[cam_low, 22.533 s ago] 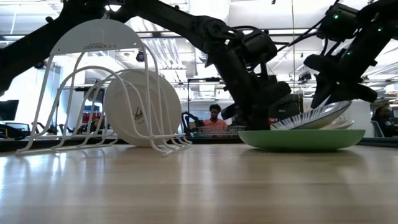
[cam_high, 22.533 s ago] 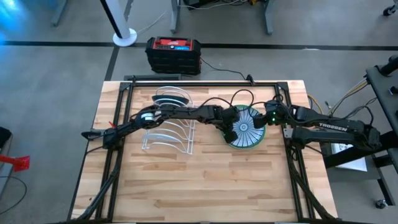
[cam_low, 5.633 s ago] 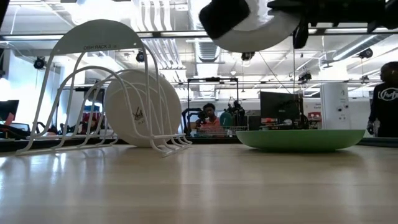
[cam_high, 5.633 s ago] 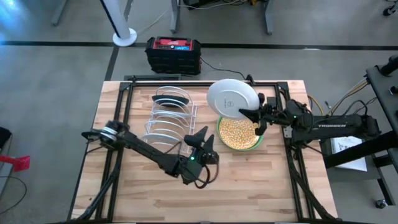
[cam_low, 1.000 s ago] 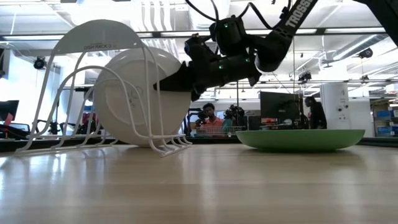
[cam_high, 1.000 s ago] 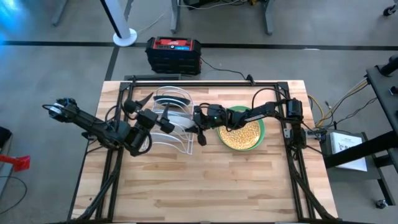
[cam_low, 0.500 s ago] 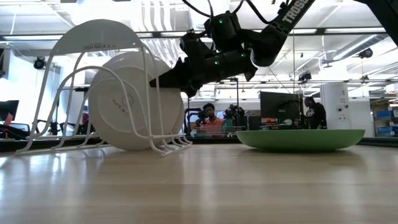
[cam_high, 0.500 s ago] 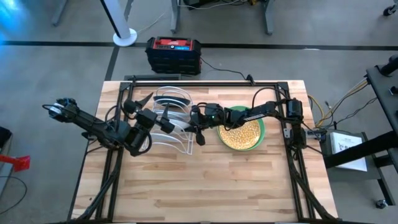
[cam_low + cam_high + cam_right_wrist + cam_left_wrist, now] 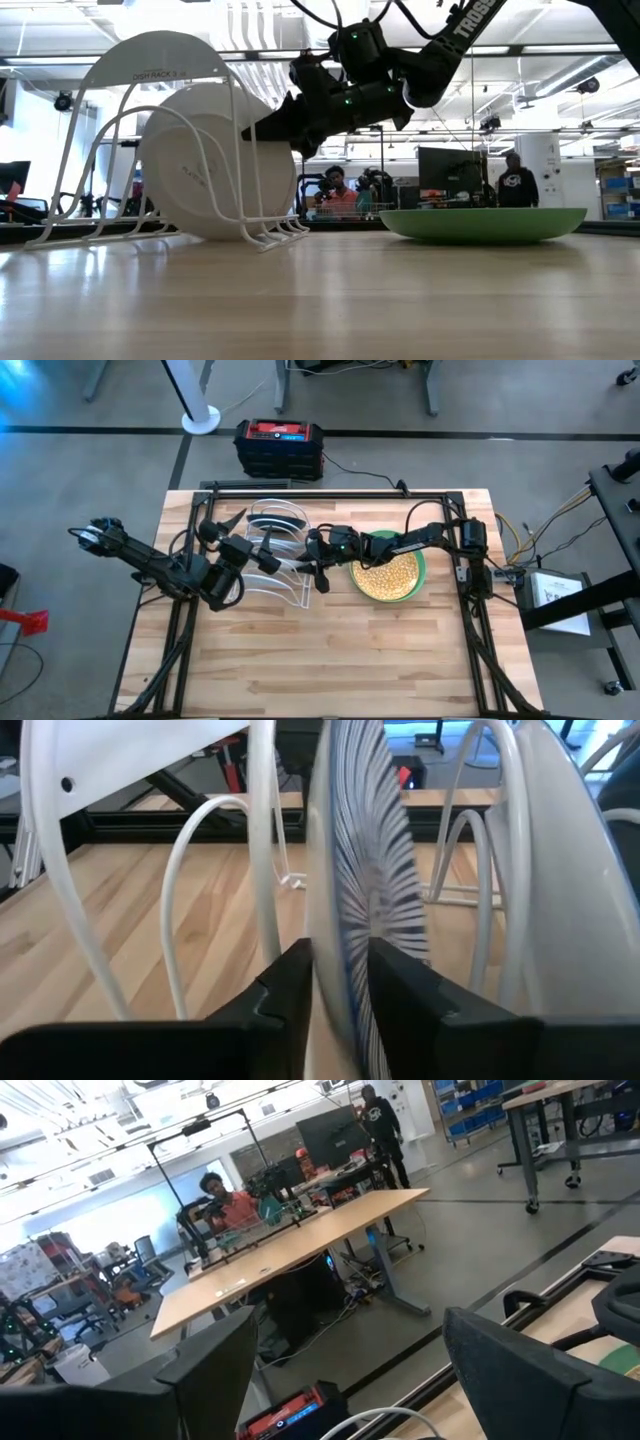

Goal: Sort dishes
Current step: Put the blue pattern plate in the dish rack, then put the yellow pattern plate in the dish rack

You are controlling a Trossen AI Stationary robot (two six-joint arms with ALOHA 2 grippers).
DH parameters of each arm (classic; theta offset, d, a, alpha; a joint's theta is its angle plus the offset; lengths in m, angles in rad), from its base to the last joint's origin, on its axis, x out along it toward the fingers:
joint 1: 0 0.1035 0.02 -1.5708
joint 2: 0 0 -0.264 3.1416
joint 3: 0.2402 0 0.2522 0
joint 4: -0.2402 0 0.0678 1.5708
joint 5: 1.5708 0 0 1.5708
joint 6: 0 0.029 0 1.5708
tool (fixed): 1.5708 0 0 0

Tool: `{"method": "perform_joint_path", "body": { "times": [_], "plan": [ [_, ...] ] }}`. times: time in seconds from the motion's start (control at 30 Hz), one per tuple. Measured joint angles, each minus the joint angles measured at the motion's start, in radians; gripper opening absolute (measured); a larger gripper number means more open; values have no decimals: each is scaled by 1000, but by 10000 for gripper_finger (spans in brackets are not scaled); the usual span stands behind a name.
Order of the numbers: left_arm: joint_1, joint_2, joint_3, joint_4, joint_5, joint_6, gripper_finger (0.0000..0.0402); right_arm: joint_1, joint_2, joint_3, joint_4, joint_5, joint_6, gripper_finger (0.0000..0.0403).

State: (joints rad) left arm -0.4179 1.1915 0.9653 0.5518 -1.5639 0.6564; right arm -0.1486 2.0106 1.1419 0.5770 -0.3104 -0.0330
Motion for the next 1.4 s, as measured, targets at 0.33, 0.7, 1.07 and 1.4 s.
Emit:
{"method": "perform_joint_path", "body": {
  "times": [0.33,0.7,1.07,1.4],
  "plan": [
    [0,0,0,0,0,3,307,0,-20,0,-47,4,16,129],
    [0,0,0,0,-2,3,307,0,-61,0,-125,22,16,176],
    [0,0,0,0,-3,3,307,0,-102,-1,-197,29,5,227],
    [0,0,0,0,-9,3,307,0,-180,-1,-322,48,-31,267]
  ]
}}
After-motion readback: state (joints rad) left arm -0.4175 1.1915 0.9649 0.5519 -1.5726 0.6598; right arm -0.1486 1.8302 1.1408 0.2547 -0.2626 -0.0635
